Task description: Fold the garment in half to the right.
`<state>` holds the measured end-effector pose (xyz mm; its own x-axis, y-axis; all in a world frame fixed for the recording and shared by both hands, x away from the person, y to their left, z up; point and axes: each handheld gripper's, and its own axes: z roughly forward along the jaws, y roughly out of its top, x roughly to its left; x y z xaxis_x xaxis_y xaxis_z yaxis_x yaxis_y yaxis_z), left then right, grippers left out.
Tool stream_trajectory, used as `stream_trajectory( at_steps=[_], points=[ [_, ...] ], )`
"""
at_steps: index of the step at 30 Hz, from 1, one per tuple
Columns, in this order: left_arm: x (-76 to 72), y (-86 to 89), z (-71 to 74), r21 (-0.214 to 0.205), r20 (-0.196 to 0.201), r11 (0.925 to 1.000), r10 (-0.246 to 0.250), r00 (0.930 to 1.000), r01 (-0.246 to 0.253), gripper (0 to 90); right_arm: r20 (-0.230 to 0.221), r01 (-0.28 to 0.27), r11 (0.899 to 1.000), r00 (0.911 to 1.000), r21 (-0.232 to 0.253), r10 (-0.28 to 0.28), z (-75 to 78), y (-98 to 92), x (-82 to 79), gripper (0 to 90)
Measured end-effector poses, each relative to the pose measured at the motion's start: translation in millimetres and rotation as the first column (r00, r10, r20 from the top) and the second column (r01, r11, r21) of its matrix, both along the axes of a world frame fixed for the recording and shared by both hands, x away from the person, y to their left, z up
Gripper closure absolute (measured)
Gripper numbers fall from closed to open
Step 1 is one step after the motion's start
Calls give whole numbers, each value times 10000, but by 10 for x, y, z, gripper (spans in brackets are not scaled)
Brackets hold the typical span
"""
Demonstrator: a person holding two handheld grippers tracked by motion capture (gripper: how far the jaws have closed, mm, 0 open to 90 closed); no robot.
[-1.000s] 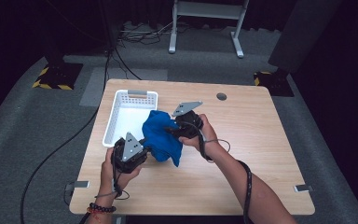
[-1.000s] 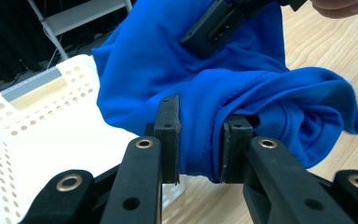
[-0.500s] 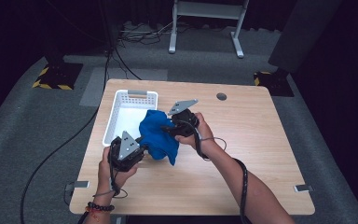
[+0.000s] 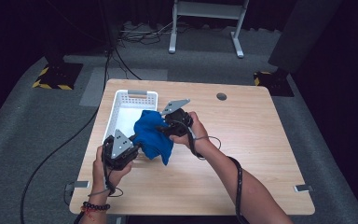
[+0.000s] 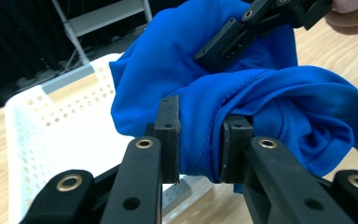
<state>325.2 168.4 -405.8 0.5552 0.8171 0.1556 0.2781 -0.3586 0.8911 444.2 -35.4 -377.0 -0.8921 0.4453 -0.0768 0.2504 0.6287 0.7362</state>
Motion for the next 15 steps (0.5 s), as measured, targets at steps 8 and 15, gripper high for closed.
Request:
stream_trajectory(
  at_steps=[8, 15],
  points=[
    [10, 67, 12, -25, 22, 9996, 280, 9996, -280, 739, 24, -49, 9999, 10000, 106, 48, 3, 94, 26, 685],
    [21, 120, 23, -15, 86, 9986, 538, 9985, -538, 739, 64, -54, 9999, 10000, 131, 53, 24, 170, 69, 685]
  ],
)
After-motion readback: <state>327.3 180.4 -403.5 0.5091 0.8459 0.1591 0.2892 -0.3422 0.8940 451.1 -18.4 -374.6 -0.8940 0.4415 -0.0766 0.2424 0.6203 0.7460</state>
